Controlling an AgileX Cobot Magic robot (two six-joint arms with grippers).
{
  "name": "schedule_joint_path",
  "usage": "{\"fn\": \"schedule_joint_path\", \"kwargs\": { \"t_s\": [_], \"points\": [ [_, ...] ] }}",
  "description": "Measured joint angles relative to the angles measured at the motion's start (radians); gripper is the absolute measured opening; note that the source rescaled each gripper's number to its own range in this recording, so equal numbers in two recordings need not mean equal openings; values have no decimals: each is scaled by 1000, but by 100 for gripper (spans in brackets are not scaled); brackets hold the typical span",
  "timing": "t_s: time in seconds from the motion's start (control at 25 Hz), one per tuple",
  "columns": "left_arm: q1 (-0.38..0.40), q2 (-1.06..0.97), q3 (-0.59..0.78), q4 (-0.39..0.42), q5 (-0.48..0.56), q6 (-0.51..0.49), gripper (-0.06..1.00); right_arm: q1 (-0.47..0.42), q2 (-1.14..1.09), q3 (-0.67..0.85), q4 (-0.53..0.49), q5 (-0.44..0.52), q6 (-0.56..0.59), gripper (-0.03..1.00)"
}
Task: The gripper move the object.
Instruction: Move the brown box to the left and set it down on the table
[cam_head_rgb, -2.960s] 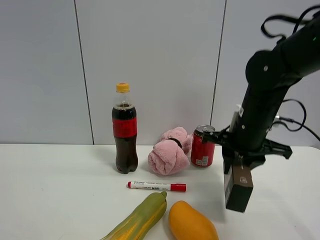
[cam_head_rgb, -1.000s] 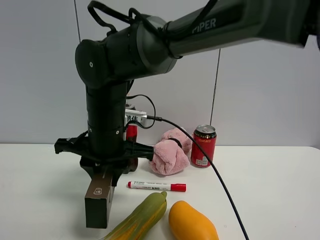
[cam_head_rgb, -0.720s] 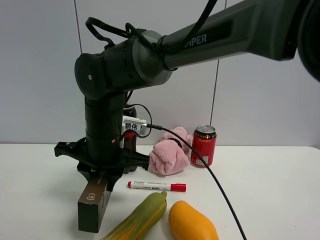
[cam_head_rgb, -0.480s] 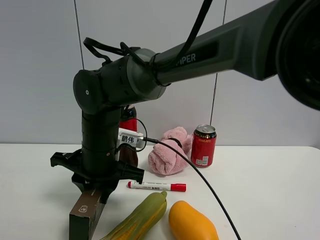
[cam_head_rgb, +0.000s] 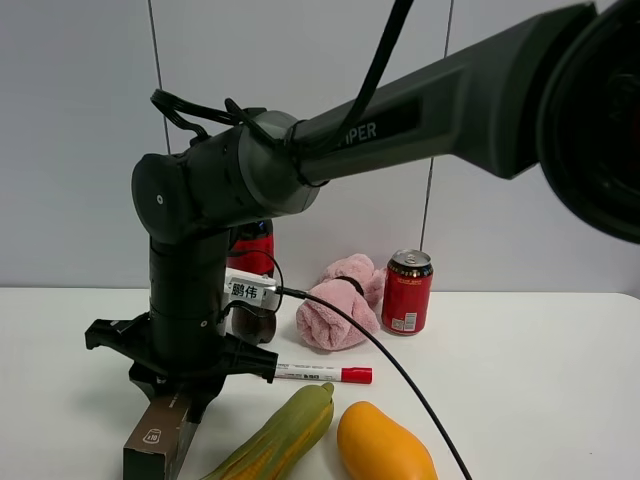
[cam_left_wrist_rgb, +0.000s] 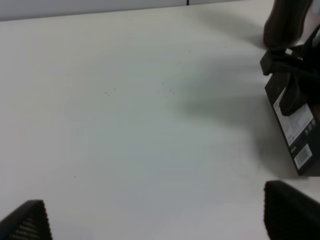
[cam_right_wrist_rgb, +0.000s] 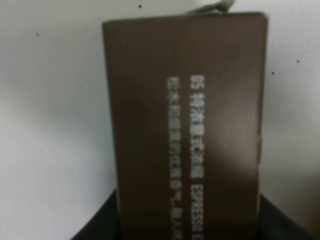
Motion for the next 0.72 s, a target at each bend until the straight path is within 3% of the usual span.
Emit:
{"fn": "schedule_joint_path", "kwargs": {
  "t_s": [0.28,0.72],
  "points": [
    [0,0,0,0,0,0,100,8,0,0,0,-16,-16,4],
    [0,0,0,0,0,0,100,15,0,0,7,-28,-34,43]
  ]
}}
